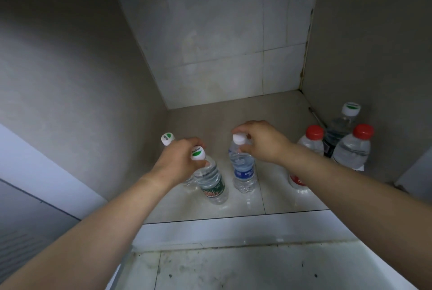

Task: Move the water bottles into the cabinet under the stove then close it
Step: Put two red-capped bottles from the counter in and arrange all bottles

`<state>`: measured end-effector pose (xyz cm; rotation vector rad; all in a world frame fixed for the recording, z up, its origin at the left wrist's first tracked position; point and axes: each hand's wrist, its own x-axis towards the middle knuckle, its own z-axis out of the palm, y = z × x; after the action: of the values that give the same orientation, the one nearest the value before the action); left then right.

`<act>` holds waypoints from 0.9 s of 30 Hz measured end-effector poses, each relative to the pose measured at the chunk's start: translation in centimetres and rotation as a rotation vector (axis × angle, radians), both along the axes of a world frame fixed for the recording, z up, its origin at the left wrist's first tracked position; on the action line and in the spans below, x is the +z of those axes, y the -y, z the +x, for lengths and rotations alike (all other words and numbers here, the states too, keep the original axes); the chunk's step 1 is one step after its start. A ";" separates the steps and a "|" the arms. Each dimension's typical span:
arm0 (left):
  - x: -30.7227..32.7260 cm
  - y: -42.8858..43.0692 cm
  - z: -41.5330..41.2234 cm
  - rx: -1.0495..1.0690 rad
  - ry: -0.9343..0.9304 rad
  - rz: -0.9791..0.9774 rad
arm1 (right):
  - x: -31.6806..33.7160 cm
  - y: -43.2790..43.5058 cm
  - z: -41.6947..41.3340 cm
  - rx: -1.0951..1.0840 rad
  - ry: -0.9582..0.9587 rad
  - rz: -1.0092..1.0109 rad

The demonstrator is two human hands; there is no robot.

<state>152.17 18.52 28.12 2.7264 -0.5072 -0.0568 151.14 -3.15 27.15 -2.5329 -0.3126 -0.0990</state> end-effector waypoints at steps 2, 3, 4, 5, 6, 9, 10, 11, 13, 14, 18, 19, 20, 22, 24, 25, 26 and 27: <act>-0.6 1.1 -0.6 -0.027 -0.025 -0.017 | 0.1 0.6 -0.2 -0.013 -0.009 0.022; -0.8 1.7 -0.7 -0.038 -0.030 -0.020 | 0.2 1.0 -0.4 -0.019 -0.012 0.021; -1.0 2.1 -0.7 -0.048 -0.034 -0.022 | 0.4 1.4 -0.6 -0.023 -0.012 0.009; -1.1 2.5 -0.6 -0.055 -0.045 -0.027 | 0.5 1.8 -0.8 -0.026 -0.011 -0.006; -1.1 2.9 -0.6 -0.059 -0.064 -0.038 | 0.6 2.1 -1.1 -0.026 -0.003 -0.021; -1.0 2.8 -0.5 -0.070 -0.149 -0.061 | 1.1 2.1 -2.2 0.002 0.081 -0.038; -0.9 2.4 -0.6 -0.085 -0.180 -0.054 | 1.3 1.8 -2.6 0.017 0.103 -0.023; -0.7 1.9 -0.6 -0.107 -0.201 -0.040 | 1.4 1.3 -2.9 0.037 0.106 0.000; -0.2 0.5 -0.6 -0.131 -0.205 0.003 | 1.8 0.1 -3.5 0.093 0.073 0.033; 0.2 -0.3 -0.4 -0.123 -0.185 0.014 | 1.8 -0.7 -3.6 0.125 0.049 0.032; 1.9 -3.1 0.9 -0.053 0.026 -0.004 | 0.6 -3.5 -2.9 0.213 -0.084 -0.044; 2.1 -3.6 1.4 -0.035 0.081 -0.003 | 0.2 -4.0 -2.7 0.225 -0.120 -0.044; 2.2 -3.9 1.8 -0.016 0.128 0.005 | -0.2 -4.4 -2.5 0.232 -0.143 -0.035; 1.8 -4.3 3.0 0.024 0.166 0.050 | -0.5 -5.0 -2.2 0.225 -0.154 -0.035; 0.9 -4.5 4.1 0.078 0.111 0.079 | -0.5 -5.3 -1.9 0.197 -0.136 -0.045; 0.3 -4.5 4.5 0.096 0.072 0.091 | -0.5 -5.4 -1.8 0.168 -0.120 -0.051; -0.3 -4.5 5.0 0.096 0.037 0.107 | -0.5 -5.6 -1.8 0.131 -0.099 -0.061; -0.9 -4.5 5.2 0.085 0.013 0.123 | -0.6 -5.8 -1.8 0.090 -0.078 -0.076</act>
<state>157.35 23.02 27.24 2.8674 -0.4030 -0.0498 149.37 2.64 26.53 -2.5851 -0.4061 0.0476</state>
